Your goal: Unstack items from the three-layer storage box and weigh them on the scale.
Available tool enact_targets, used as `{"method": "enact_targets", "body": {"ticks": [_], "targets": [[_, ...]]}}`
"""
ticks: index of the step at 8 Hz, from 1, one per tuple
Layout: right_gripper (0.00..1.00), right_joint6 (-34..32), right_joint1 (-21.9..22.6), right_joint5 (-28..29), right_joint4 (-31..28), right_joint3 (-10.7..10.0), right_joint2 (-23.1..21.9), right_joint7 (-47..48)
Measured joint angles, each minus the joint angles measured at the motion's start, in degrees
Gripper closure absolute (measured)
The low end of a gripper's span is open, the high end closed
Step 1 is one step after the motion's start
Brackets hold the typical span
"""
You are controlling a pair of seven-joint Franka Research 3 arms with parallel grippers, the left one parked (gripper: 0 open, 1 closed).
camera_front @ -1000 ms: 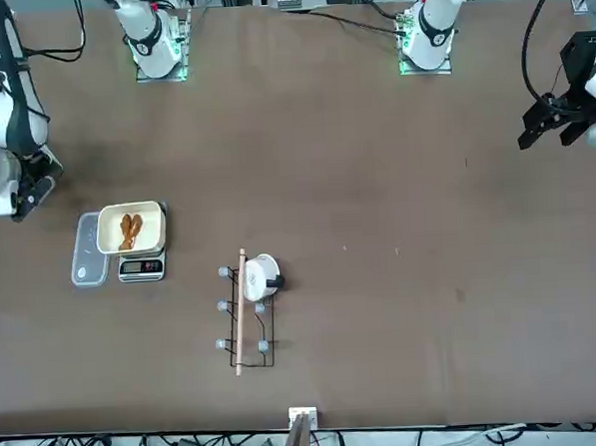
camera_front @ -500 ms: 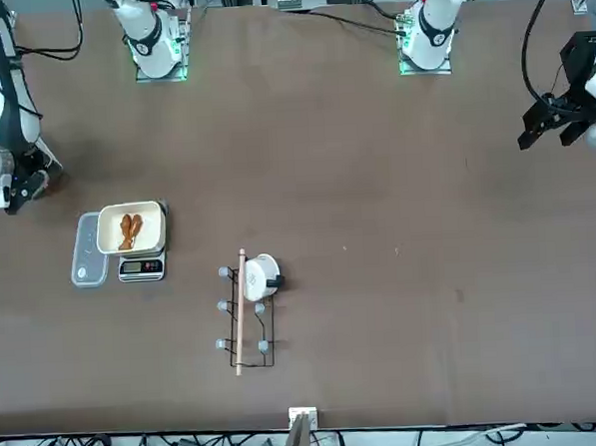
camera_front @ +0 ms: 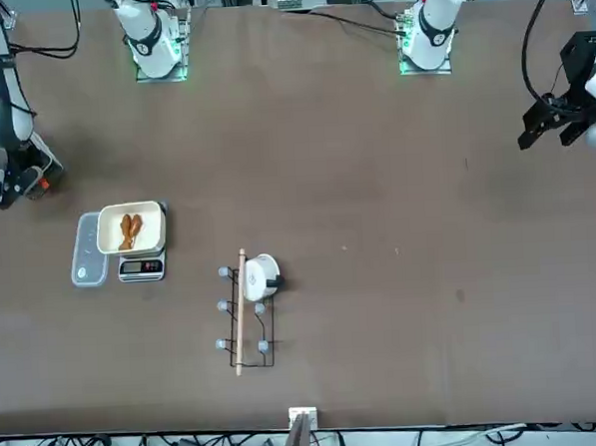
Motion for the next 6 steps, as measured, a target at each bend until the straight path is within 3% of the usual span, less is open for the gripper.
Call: {"method": "enact_targets", "body": {"ticks": [6], "targets": [[0.99,-0.39,-0.07,-0.13,0.0,-0.07,-0.53,0.0]]}}
